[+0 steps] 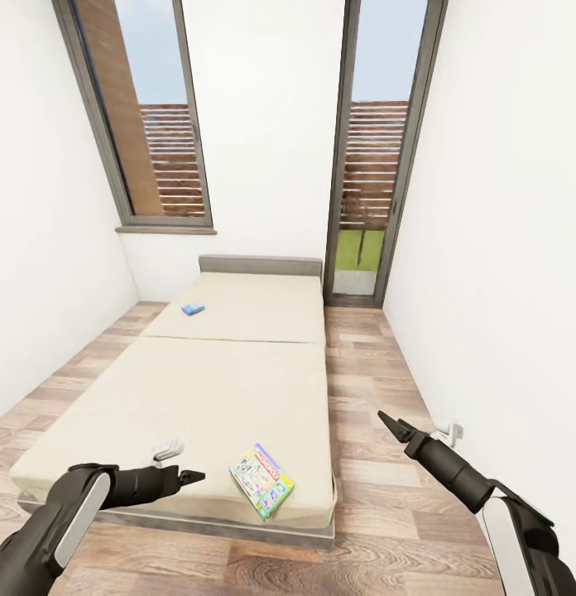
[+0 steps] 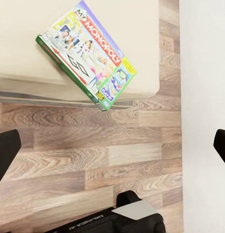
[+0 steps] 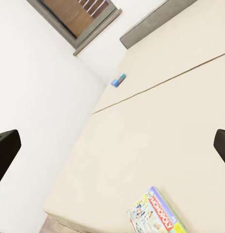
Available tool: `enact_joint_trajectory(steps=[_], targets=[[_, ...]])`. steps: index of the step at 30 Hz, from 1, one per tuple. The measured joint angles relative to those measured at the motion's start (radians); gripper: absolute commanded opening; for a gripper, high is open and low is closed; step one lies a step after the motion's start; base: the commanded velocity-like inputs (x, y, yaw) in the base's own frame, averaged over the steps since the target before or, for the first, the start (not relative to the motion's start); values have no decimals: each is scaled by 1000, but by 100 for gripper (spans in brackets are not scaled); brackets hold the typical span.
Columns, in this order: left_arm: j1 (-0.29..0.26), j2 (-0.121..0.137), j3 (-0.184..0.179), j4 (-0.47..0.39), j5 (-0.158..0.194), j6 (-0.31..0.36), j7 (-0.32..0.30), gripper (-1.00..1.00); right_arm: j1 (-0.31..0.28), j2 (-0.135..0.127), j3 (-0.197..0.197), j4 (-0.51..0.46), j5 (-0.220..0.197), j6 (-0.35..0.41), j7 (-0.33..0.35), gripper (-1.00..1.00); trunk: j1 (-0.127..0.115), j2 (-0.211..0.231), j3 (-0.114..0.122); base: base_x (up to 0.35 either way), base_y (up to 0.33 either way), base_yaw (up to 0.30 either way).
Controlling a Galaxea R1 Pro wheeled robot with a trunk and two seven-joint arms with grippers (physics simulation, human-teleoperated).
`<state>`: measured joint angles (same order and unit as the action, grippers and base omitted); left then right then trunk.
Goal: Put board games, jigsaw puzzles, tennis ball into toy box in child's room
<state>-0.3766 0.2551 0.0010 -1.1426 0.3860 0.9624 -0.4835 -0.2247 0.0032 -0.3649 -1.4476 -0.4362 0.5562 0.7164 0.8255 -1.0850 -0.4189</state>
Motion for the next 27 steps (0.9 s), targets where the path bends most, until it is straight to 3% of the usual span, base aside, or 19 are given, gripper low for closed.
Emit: enact_joint_trajectory(steps=[6,11,19,27], targets=[[0,0,-3,1,0,0,4,100,0,4,1,-44,-3,59,-8,100,23,-42,-19,0,0,0],[0,1,-4,2,0,3,4,100,0,6,1,-97,-8,203,-10,100,42,-77,-34,0,0,0],[0,1,-4,2,0,5,1,100,-8,9,2,-112,-21,340,-13,100,73,-133,-60,0,0,0],[0,-1,-4,2,2,6,0,100,-46,52,5,-102,-16,403,-35,100,104,-189,-85,0,0,0]])
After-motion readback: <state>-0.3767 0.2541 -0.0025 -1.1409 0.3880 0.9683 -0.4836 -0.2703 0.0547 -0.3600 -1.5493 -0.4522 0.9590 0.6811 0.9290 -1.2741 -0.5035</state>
